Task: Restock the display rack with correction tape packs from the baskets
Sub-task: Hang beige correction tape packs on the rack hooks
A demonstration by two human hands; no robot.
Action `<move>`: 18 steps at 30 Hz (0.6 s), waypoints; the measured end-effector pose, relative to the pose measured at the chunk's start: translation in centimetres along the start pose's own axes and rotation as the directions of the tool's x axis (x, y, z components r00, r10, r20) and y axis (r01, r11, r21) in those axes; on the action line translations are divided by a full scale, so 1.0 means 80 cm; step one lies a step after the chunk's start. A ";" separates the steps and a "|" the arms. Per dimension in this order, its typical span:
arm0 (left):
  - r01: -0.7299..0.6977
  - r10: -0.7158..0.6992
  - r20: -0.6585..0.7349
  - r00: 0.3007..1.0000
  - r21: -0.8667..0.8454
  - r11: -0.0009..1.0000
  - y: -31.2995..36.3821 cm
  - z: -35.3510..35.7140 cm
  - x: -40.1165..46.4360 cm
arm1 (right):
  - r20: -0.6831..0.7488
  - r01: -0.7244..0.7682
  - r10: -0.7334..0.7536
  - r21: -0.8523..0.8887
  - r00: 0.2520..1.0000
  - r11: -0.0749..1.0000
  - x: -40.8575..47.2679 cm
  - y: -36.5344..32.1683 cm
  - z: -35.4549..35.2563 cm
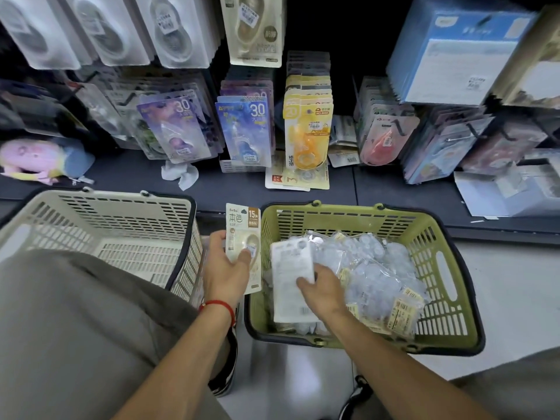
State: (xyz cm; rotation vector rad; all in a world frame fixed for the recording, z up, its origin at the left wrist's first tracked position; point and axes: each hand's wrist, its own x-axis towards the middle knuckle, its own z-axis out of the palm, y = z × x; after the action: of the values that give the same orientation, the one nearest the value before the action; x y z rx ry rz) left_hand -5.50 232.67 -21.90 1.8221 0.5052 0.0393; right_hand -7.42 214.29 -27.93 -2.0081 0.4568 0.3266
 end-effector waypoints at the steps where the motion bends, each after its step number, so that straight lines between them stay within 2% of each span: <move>1: -0.043 0.041 0.025 0.999 0.071 0.997 0.000 0.003 -0.004 | -0.102 0.025 -0.027 -0.019 0.994 1.000 0.001 -0.008 -0.008; 3: -0.087 0.076 0.093 0.993 0.120 0.989 0.000 0.011 -0.012 | -0.202 0.106 -0.106 -0.010 0.974 0.994 -0.001 -0.030 -0.024; 6: -0.057 0.065 0.188 0.980 -0.047 0.997 0.003 0.022 -0.018 | -0.125 0.266 -0.250 0.138 0.960 0.954 -0.019 -0.063 -0.029; 8: 0.003 0.038 0.227 0.973 -0.176 0.984 0.006 0.025 -0.018 | -0.067 0.339 -0.332 0.167 0.941 0.926 -0.032 -0.077 -0.023; 12: 0.081 -0.006 0.215 0.977 -0.339 0.937 0.004 0.023 -0.014 | -0.009 0.376 -0.379 0.149 0.925 0.914 -0.041 -0.086 -0.015; 18: 0.062 0.031 0.204 0.978 -0.434 0.899 0.006 0.024 -0.022 | -0.119 0.486 -0.475 0.102 0.872 0.868 -0.045 -0.094 -0.017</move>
State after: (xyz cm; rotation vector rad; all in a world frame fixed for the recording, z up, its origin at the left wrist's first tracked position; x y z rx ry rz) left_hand -6.39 230.19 -21.69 1.3583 0.3300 -0.0446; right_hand -7.18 216.90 -19.93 -1.9370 0.0161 -0.1044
